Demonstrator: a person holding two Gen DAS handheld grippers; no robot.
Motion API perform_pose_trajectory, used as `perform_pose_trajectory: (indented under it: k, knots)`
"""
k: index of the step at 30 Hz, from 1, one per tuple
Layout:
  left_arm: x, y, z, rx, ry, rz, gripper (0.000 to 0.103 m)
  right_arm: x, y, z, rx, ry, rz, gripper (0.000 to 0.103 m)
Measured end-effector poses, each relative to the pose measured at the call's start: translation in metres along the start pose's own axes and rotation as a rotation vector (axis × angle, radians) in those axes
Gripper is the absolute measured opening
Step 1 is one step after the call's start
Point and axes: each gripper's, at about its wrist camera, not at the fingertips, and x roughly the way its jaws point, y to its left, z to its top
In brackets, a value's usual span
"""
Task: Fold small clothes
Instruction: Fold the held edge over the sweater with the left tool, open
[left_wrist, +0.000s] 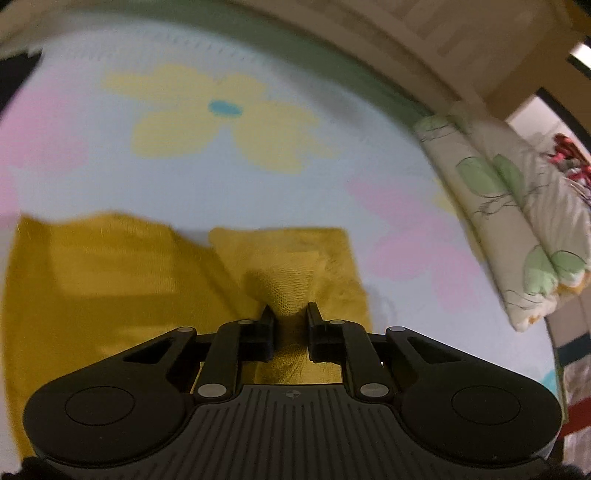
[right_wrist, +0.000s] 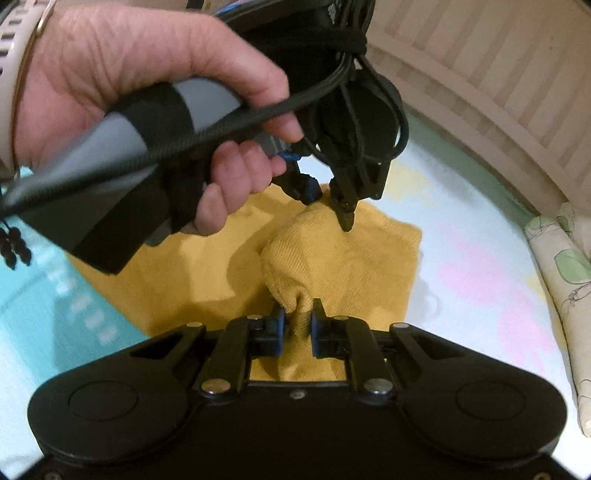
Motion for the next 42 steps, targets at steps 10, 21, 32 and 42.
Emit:
perform_pose_trajectory:
  k: [10, 21, 32, 42]
  knots:
    - [-0.06, 0.055, -0.001, 0.021, -0.032, 0.118, 0.015, -0.028, 0.037, 0.042, 0.044, -0.077, 0.124, 0.019]
    - [-0.046, 0.117, -0.015, -0.053, 0.073, 0.169, 0.018, -0.002, 0.098, 0.046, -0.044, 0.024, 0.226, 0.019]
    - [-0.058, 0.143, -0.013, -0.128, 0.03, 0.074, 0.022, 0.004, 0.062, 0.032, -0.005, 0.037, 0.429, 0.038]
    - [-0.045, 0.158, 0.0, -0.338, -0.076, -0.025, 0.022, 0.008, 0.011, 0.018, 0.19, 0.035, 0.41, 0.038]
